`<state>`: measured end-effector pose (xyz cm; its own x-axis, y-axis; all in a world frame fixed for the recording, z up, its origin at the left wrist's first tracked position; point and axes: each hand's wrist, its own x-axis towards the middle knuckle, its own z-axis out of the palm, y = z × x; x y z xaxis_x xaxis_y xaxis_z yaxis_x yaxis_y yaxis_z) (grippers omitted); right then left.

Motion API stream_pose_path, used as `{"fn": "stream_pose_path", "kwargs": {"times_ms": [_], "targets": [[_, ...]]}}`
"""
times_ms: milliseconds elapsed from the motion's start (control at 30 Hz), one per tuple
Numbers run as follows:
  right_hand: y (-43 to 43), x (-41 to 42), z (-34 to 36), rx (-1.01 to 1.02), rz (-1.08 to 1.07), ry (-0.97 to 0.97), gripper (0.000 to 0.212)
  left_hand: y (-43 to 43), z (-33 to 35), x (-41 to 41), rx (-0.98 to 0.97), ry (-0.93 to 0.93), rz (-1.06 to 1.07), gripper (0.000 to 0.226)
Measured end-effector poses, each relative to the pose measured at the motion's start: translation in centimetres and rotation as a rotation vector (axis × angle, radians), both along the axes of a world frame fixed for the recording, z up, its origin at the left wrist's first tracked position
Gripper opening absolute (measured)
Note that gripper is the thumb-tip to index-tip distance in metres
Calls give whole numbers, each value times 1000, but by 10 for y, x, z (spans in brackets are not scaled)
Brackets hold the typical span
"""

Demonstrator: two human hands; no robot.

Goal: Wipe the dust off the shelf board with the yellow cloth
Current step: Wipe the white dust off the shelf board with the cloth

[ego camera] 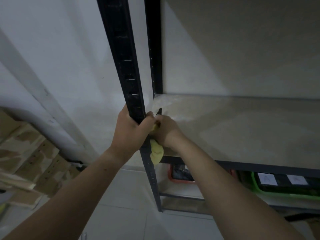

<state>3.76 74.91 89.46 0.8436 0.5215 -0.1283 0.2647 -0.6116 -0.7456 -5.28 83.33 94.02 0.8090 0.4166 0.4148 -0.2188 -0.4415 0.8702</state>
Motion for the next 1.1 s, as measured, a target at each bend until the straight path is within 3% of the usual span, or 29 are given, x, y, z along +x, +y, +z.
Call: {"fn": "stream_pose_path", "kwargs": {"times_ms": [100,233,367,533,600,700,800,900,1033,1100], "targets": [[-26,23,8,118,-155,-44,32,1,-1,-1,-4,13,-12,25],[-73,76,7,-113,-328,-357,21,0,0,-1,-26,29,-13,32],[-78,90,-5,-204,-361,-370,27,-1,1,-1,-23,23,-18,32],[-10,40,-19,-156,-60,-479,22,-3,2,-2,-24,8,-9,30],[14,21,-22,-81,67,-436,24,-3,2,-2,-14,0,-10,22],[17,19,-7,-8,187,-322,10,-3,3,-2,-4,27,-10,23],[-10,53,5,103,-37,-295,25,-3,4,-3,-9,36,-24,27],[-47,97,7,59,-247,-455,49,-1,3,-2,-4,65,-19,30],[-69,130,9,-206,-324,-408,65,3,0,-1,2,83,-13,26],[-59,134,3,-293,-330,-362,57,3,1,-1,3,71,-15,29]]}}
